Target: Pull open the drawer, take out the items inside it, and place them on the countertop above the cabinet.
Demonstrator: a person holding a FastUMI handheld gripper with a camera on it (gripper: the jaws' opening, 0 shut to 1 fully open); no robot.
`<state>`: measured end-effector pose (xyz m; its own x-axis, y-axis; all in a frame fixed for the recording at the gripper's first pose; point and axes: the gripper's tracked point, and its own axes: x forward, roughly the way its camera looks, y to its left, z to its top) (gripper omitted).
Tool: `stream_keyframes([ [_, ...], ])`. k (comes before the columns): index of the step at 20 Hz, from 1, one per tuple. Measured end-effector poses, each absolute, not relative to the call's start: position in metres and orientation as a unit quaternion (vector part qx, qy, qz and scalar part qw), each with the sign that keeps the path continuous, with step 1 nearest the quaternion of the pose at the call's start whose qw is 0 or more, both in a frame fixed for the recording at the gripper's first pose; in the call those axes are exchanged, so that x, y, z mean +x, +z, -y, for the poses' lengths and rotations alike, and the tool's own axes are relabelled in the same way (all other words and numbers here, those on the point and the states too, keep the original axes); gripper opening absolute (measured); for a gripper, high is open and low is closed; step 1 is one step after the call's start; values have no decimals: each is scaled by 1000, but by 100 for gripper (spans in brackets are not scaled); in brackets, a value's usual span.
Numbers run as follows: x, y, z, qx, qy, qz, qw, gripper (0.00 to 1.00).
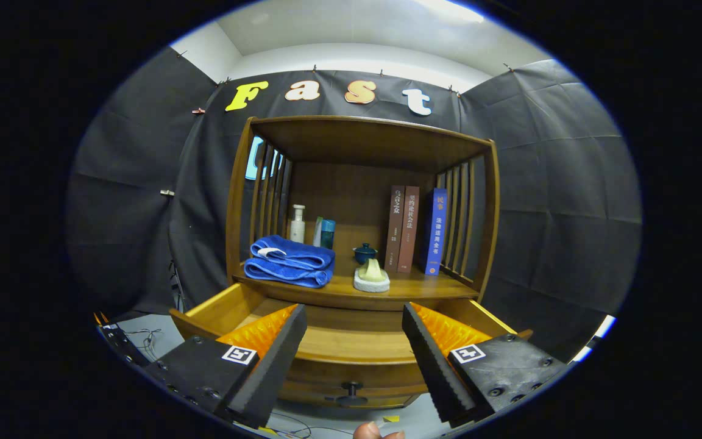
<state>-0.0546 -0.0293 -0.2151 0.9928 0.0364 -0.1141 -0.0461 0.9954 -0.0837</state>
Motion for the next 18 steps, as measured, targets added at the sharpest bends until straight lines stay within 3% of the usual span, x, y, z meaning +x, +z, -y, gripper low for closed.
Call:
stream_keyframes([
  [10, -61, -342, 49, 4, 9, -122, 993, 99],
  [18, -47, -352, 48, -12, 5, -89, 996, 99],
])
